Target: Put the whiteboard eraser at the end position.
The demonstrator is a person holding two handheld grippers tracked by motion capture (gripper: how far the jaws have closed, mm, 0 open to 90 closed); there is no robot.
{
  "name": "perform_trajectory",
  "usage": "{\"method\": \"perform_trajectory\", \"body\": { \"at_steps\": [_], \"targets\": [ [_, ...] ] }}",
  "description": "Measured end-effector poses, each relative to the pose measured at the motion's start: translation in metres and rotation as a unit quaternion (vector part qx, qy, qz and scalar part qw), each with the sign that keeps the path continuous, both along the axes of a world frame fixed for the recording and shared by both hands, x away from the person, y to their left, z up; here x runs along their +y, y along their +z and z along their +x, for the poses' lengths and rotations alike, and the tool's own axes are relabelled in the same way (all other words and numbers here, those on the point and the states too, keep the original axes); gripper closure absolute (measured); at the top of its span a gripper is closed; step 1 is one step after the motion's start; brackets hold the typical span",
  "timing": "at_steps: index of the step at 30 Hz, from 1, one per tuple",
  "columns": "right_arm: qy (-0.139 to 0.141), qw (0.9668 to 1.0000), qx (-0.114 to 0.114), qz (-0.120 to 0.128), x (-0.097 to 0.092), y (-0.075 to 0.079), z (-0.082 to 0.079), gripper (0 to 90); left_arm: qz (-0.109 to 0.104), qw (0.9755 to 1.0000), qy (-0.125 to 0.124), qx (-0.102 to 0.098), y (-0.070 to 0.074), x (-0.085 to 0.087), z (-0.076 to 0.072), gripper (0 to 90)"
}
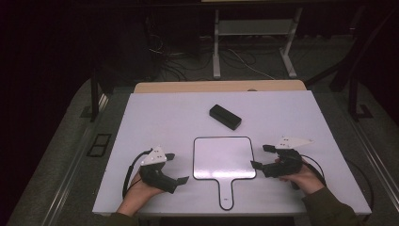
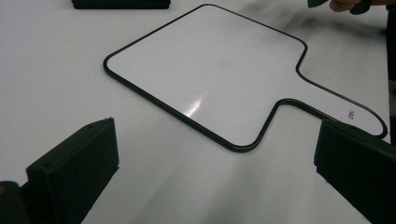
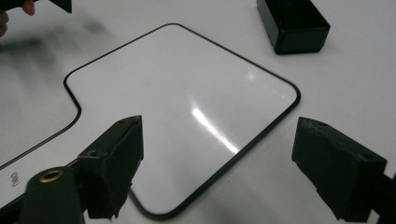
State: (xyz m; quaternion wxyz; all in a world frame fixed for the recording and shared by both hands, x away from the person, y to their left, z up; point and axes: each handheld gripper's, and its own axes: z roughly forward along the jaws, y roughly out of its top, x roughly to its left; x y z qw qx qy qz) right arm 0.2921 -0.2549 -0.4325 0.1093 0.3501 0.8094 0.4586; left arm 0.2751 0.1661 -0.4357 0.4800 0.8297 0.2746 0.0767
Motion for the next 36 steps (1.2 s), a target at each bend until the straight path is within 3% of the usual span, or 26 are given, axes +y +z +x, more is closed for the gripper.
{"method": "perform_trajectory", "body": {
  "at_steps": [16, 29, 36],
  "targets": [
    [0.005, 1.0, 0.001, -0.002, -0.021, -0.011, -0.027, 13.3, 0.004, 1.0, -0.001, -0.002, 0.001, 0.002, 0.0, 0.0],
    [-0.007, 0.9998, 0.007, 0.015, -0.035, -0.012, -0.033, 13.3, 0.002, 1.0, 0.001, -0.002, 0.0, 0.002, -0.001, 0.0],
    [-0.004, 0.9999, 0.003, 0.011, -0.035, -0.012, -0.033, 13.3, 0.002, 1.0, 0.001, -0.002, 0.0, 0.001, -0.002, 0.0]
  ]
}}
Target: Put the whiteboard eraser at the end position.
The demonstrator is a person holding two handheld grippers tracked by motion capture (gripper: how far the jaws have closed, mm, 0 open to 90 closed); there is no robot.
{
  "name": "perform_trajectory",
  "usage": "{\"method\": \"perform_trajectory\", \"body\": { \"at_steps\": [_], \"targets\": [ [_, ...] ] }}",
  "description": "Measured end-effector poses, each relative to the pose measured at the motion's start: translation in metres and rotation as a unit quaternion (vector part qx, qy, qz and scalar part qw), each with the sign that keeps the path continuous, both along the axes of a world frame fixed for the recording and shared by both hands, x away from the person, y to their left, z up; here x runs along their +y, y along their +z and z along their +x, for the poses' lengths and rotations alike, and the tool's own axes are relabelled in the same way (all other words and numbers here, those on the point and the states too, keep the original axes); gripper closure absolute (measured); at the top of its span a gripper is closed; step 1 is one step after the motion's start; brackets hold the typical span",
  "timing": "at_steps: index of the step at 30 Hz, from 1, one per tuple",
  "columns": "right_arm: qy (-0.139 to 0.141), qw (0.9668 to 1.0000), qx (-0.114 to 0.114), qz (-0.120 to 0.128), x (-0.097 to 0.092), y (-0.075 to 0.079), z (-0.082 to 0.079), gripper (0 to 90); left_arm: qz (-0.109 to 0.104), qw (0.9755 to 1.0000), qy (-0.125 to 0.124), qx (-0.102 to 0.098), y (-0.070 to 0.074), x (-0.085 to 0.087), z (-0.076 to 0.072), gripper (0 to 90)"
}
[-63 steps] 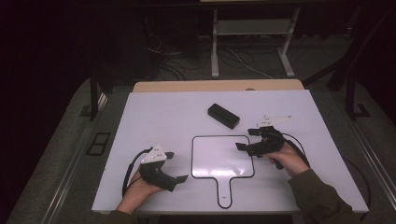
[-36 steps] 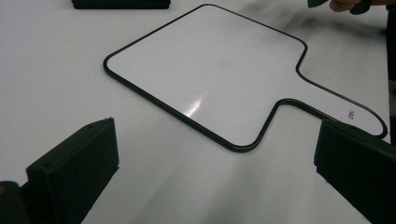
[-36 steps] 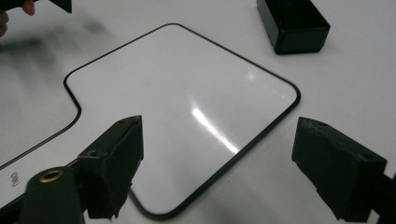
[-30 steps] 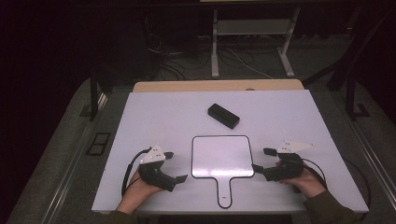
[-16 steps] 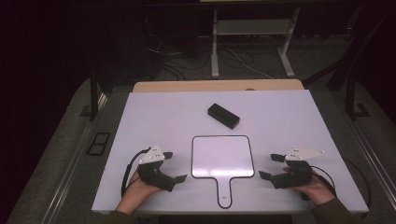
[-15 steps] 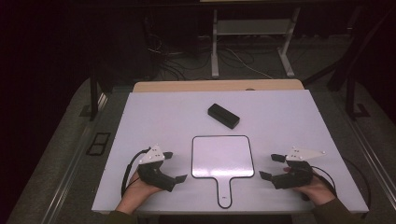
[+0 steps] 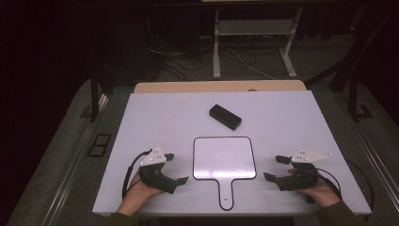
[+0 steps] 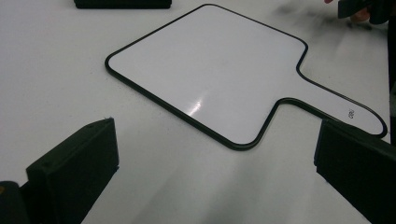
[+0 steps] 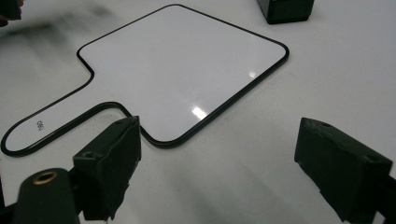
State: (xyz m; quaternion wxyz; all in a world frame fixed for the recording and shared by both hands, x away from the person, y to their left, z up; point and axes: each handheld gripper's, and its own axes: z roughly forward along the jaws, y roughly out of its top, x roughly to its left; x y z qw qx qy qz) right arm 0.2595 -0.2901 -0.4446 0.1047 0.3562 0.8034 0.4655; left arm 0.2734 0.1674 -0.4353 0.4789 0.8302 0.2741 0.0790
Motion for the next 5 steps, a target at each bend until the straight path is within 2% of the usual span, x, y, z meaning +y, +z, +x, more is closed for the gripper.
{"method": "perform_trajectory", "body": {
  "at_steps": [5],
  "targets": [
    [-0.002, 1.0, -0.001, 0.0, -0.0003, 0.0005, 0.0, 13.3, 0.002, 1.0, 0.0, 0.0, -0.0001, 0.0002, 0.0002, 0.0]
  ]
}}
